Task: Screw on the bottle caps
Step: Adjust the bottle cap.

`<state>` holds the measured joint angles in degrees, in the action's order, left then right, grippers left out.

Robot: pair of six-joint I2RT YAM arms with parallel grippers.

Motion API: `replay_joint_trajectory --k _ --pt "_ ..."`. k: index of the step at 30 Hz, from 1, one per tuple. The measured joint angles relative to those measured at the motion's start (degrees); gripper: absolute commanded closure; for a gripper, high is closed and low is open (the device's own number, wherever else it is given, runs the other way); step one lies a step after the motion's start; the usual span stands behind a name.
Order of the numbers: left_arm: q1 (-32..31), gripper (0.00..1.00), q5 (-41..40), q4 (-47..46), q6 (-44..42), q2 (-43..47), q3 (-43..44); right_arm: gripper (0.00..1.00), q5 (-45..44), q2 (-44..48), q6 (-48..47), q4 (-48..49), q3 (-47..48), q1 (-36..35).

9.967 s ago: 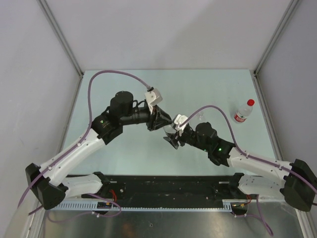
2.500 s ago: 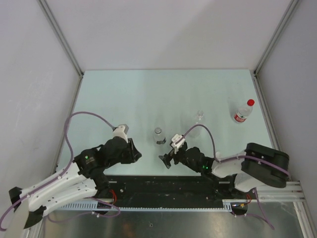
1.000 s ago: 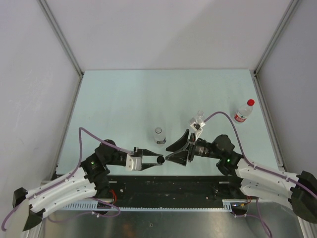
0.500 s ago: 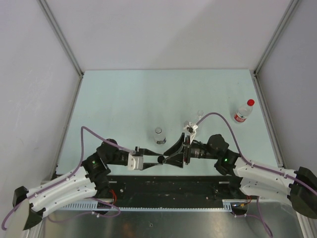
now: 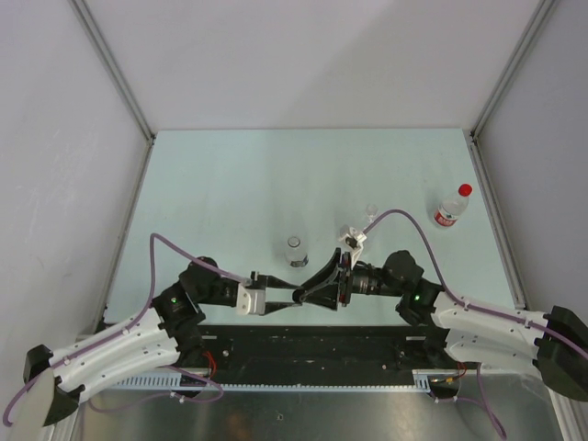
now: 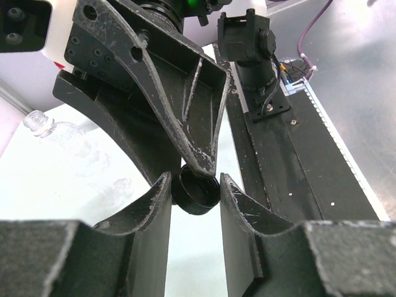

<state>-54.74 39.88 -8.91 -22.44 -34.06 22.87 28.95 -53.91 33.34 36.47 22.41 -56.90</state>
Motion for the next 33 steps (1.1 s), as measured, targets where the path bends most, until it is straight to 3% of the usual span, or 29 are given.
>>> replay_joint_trajectory --k 5,10,15,18,19,21,23,28,33 --pt "0.0 0.77 -4.3 0.2 4.4 -0.3 1.0 0.43 -1.9 1.1 -2.3 -0.8 0.1 -0.1" --pt "-0.2 0.74 -20.9 0.2 17.7 -2.3 4.7 0.40 -7.6 9.3 -9.2 -6.5 0.1 0.1" --pt "-0.2 0.70 -40.2 5.6 39.6 -3.6 11.3 0.39 -15.4 16.3 -16.2 -11.0 0.2 0.7" --pt "0.3 0.67 -47.1 12.1 53.4 -5.1 18.0 0.41 -19.4 16.7 -19.2 -11.7 0.2 0.9" --pt "0.4 0.69 -48.8 14.0 58.3 -5.4 20.3 0.41 -21.0 16.2 -20.7 -11.5 0.2 0.8" --pt "0.5 0.84 -51.0 16.2 67.3 -5.1 23.2 0.41 -23.8 14.9 -23.5 -10.6 0.2 0.2" --pt "0.5 0.89 -53.0 17.5 76.9 -3.6 23.7 0.41 -27.4 12.4 -27.3 -8.5 0.2 -1.4" --pt "0.5 0.92 -55.2 20.2 97.2 -0.3 20.0 0.40 -37.0 3.8 -38.2 0.4 0.3 -7.8" --pt "0.5 0.89 -55.9 22.9 107.9 -0.8 16.7 0.40 -43.7 -4.4 -45.3 11.5 0.7 -12.2"
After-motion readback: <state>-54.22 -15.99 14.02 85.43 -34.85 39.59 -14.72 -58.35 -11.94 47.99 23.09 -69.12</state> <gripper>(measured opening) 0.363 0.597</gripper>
